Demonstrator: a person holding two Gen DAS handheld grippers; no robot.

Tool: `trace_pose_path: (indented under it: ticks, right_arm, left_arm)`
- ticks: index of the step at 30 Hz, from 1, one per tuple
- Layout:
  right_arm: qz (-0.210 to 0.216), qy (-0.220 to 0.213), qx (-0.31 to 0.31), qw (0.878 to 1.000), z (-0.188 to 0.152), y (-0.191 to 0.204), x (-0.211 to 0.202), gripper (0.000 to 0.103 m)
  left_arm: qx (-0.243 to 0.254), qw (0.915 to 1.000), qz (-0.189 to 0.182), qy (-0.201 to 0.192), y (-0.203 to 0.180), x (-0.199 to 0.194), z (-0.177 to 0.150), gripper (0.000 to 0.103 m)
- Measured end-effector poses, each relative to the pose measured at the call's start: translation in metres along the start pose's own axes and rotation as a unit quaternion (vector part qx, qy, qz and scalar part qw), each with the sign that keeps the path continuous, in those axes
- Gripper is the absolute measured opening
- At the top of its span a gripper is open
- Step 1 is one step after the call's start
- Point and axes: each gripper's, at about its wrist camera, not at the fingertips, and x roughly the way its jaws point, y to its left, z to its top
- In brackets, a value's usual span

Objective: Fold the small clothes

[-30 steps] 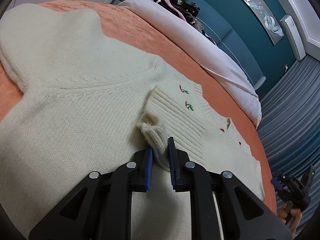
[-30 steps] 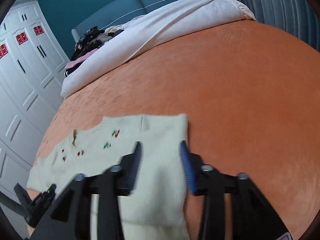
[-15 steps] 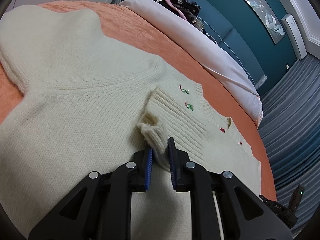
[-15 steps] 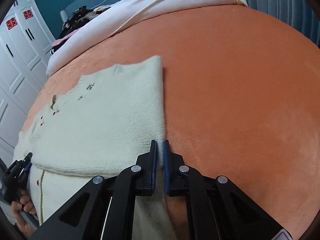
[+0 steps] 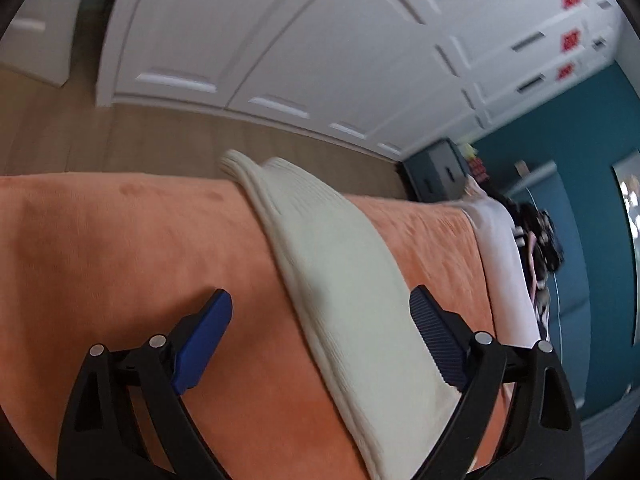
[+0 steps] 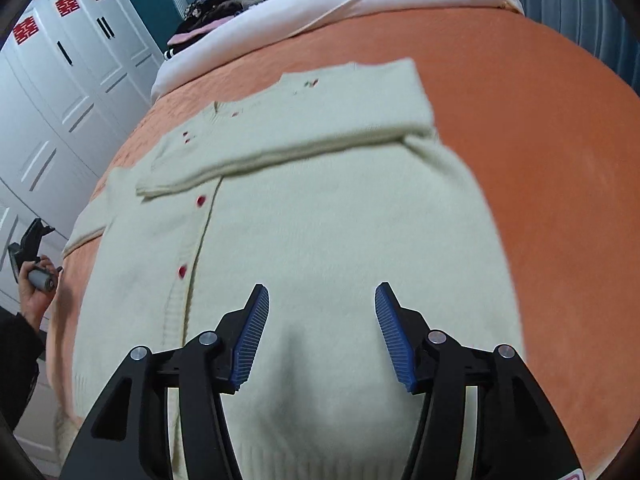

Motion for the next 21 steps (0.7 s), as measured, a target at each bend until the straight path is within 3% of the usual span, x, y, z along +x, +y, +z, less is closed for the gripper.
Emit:
trace_pose_path:
  ticks: [1,3,5,7,8,10,12,14,16,19,21]
  right_arm:
    - [0.002,0.012,0.005,1.0,-0.007,0.006,0.002,0.056]
    - [0.0,0.025,0.004,1.0,-0.014,0.016,0.004,0.056]
    - [-0.004,0.029,-0.008,1.0,-0.017,0.029,0.002,0.057]
    - [-0.008,0.026,-0.023,0.999,-0.016,0.038,-0.002,0.058]
    - [-0.009,0.022,-0.029,0.999,-0.014,0.041,-0.004,0.059]
    - [-0.008,0.013,-0.036,0.999,-0.011,0.046,-0.009,0.059]
    - [-0.001,0.002,-0.036,0.999,-0.008,0.045,-0.013,0.059]
    - [0.004,-0.005,-0.026,1.0,-0.007,0.04,-0.016,0.06]
    - [0.009,-0.009,-0.007,1.0,-0.007,0.032,-0.016,0.06]
    - [0.029,-0.019,0.031,0.999,-0.005,0.019,-0.021,0.06]
    - [0.028,-0.029,0.037,0.999,-0.004,0.011,-0.025,0.06]
  left_arm:
    - [-0.021,0.9998,-0.004,0.001,0.007,0.006,0.011,0.079]
    - [-0.014,0.9999,0.009,-0.002,0.004,0.016,0.022,0.075]
    - [0.033,0.9989,0.026,0.022,-0.012,0.031,0.027,0.057]
    - [0.069,0.9951,0.048,0.051,-0.024,0.043,0.026,0.015]
    - [0.07,0.995,0.039,0.06,-0.028,0.041,0.029,0.01]
    - [0.078,0.9962,0.004,0.039,-0.051,0.021,0.03,0.009]
    - [0.138,0.9893,-0.047,0.013,-0.097,-0.014,0.017,0.009]
    - [0.217,0.9692,-0.117,-0.002,-0.157,-0.057,-0.017,0.008]
    - [0.289,0.9386,-0.188,0.01,-0.208,-0.095,-0.072,0.009]
    - [0.365,0.8887,-0.266,0.079,-0.253,-0.126,-0.182,0.013]
    - [0.395,0.8633,-0.279,0.145,-0.254,-0.121,-0.262,0.021]
